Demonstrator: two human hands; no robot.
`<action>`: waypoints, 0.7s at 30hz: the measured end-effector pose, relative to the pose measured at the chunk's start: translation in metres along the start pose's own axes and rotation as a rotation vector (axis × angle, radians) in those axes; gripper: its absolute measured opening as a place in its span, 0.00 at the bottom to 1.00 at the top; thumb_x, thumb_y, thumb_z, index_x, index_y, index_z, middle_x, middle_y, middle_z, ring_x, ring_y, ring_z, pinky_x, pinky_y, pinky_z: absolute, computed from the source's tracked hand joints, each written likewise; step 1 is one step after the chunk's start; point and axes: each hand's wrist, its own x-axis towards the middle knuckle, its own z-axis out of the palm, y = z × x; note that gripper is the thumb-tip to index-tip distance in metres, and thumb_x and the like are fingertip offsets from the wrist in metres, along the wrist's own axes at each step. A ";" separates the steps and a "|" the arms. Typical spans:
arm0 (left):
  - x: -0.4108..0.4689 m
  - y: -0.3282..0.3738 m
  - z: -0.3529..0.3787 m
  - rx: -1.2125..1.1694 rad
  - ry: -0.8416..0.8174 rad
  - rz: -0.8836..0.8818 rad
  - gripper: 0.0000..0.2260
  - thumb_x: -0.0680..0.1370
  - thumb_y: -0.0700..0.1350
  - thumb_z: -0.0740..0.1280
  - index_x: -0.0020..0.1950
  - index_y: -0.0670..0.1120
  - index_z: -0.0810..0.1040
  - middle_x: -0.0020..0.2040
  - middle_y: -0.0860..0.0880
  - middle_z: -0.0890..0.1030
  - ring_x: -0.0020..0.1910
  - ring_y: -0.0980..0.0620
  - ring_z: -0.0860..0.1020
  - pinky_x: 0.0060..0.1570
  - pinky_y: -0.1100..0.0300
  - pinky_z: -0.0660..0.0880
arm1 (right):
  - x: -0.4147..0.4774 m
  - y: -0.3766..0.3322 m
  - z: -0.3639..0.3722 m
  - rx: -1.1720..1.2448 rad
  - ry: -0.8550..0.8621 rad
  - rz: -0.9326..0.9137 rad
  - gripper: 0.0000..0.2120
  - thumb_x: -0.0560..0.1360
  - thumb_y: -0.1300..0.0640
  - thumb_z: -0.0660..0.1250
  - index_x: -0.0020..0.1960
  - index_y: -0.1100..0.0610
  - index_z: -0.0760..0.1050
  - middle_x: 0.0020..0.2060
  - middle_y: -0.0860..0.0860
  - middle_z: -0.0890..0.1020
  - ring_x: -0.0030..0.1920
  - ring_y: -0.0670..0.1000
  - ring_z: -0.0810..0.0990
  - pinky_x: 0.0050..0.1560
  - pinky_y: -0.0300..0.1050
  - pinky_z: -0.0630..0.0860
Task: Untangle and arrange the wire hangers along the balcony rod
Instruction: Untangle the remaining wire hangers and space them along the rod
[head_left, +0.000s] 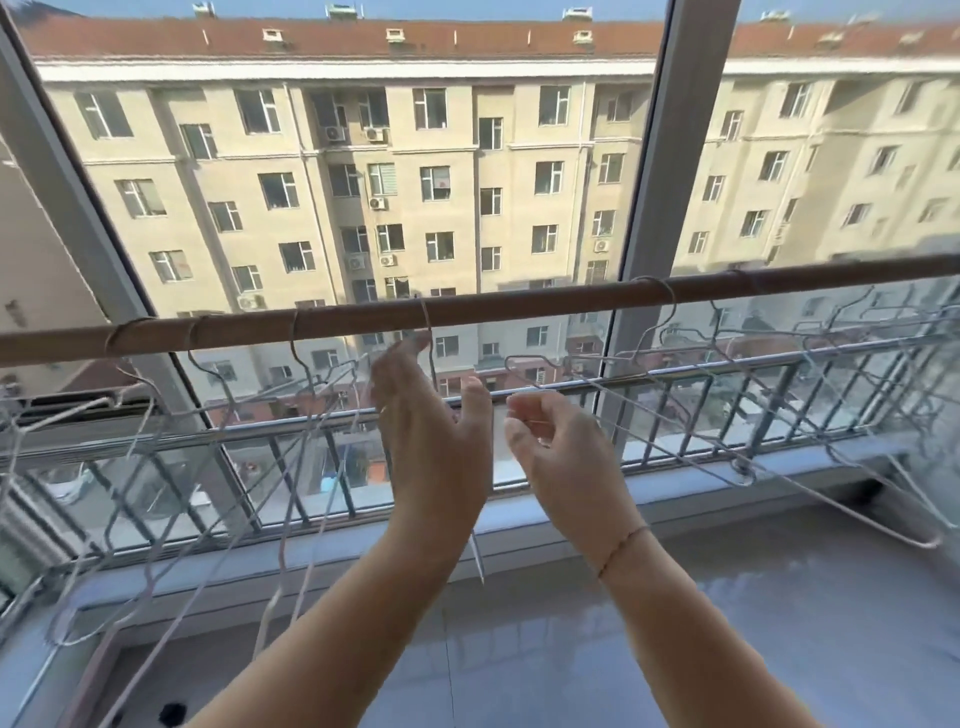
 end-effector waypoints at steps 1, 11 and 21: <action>-0.003 0.007 0.006 -0.018 -0.025 0.029 0.19 0.75 0.40 0.64 0.65 0.46 0.65 0.58 0.54 0.64 0.63 0.55 0.65 0.68 0.51 0.64 | 0.000 0.003 -0.011 0.000 0.042 -0.014 0.10 0.75 0.57 0.64 0.56 0.54 0.75 0.46 0.44 0.80 0.49 0.44 0.79 0.51 0.34 0.74; -0.025 0.054 0.067 -0.123 0.189 0.233 0.27 0.69 0.36 0.63 0.68 0.40 0.64 0.68 0.41 0.63 0.71 0.49 0.59 0.72 0.52 0.57 | 0.016 0.056 -0.115 -0.051 0.368 -0.013 0.07 0.75 0.60 0.66 0.52 0.54 0.77 0.41 0.42 0.79 0.44 0.38 0.78 0.47 0.31 0.76; -0.042 0.091 0.182 -0.096 -0.408 -0.038 0.21 0.77 0.46 0.61 0.69 0.46 0.65 0.63 0.47 0.72 0.62 0.50 0.72 0.64 0.52 0.70 | 0.036 0.127 -0.191 -0.309 0.089 0.135 0.11 0.74 0.55 0.66 0.56 0.55 0.74 0.47 0.51 0.81 0.49 0.51 0.79 0.52 0.46 0.76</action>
